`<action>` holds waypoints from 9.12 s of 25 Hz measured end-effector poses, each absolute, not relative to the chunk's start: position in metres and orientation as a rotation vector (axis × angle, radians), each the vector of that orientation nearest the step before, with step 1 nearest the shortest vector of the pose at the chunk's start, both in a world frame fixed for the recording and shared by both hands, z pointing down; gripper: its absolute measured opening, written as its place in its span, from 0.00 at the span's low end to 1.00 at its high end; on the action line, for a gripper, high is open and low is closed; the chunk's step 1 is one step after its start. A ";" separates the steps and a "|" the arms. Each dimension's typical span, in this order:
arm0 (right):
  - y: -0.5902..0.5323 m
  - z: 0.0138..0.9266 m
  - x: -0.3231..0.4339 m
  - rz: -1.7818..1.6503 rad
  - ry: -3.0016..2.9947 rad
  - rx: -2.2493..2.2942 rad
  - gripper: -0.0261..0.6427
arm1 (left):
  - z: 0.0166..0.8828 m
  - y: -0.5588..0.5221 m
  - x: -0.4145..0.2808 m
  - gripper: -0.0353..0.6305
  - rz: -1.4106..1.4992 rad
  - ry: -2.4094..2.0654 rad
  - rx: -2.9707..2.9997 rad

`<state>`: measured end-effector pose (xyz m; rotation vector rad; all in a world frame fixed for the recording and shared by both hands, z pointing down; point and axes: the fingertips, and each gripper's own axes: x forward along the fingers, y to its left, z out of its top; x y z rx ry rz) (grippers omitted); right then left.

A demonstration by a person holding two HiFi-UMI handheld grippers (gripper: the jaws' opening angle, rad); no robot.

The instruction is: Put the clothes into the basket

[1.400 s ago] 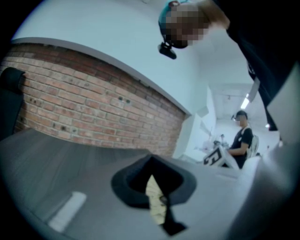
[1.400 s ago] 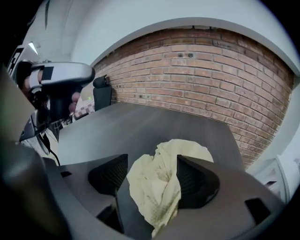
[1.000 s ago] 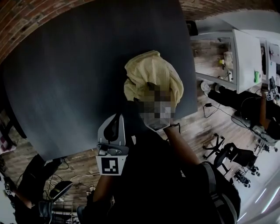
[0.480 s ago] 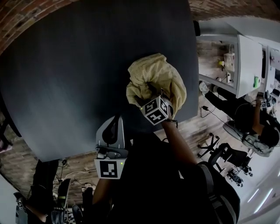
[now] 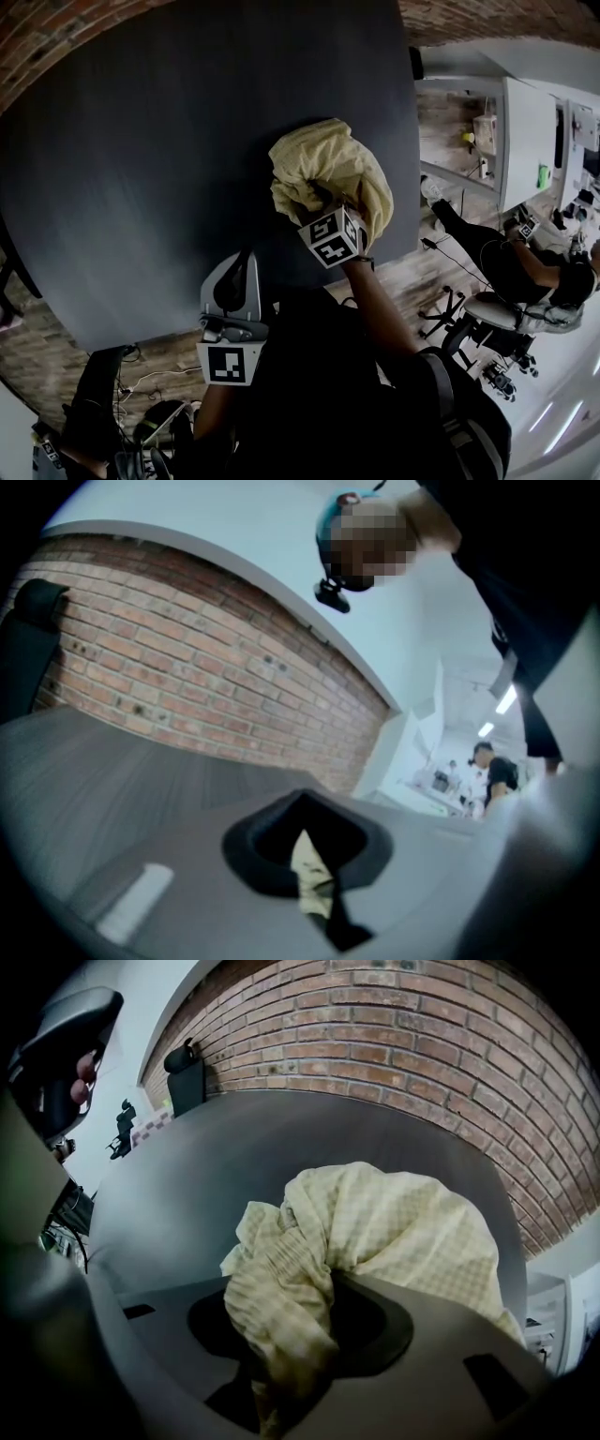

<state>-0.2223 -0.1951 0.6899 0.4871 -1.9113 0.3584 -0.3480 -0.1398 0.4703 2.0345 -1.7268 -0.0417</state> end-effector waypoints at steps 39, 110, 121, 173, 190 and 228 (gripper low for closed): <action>-0.158 0.560 -0.189 0.348 -2.307 0.603 0.17 | 0.379 -0.088 -0.250 0.06 -0.094 -1.751 2.252; -0.012 0.425 -0.079 0.486 -2.237 1.726 0.17 | 0.350 -0.029 -0.170 0.06 -0.112 -0.887 2.782; 0.043 0.388 -0.002 0.499 -2.193 1.915 0.17 | 0.320 0.021 -0.094 0.06 -0.059 -0.735 2.861; 0.181 0.438 0.266 0.638 -1.891 2.223 0.17 | 0.382 0.105 0.155 0.06 0.196 -0.560 2.834; 0.072 0.515 0.293 0.790 -1.842 2.167 0.17 | 0.446 -0.005 0.179 0.06 0.285 -0.602 2.789; -0.008 0.791 0.332 1.098 -1.631 2.105 0.17 | 0.582 -0.057 0.213 0.06 0.368 -0.581 2.656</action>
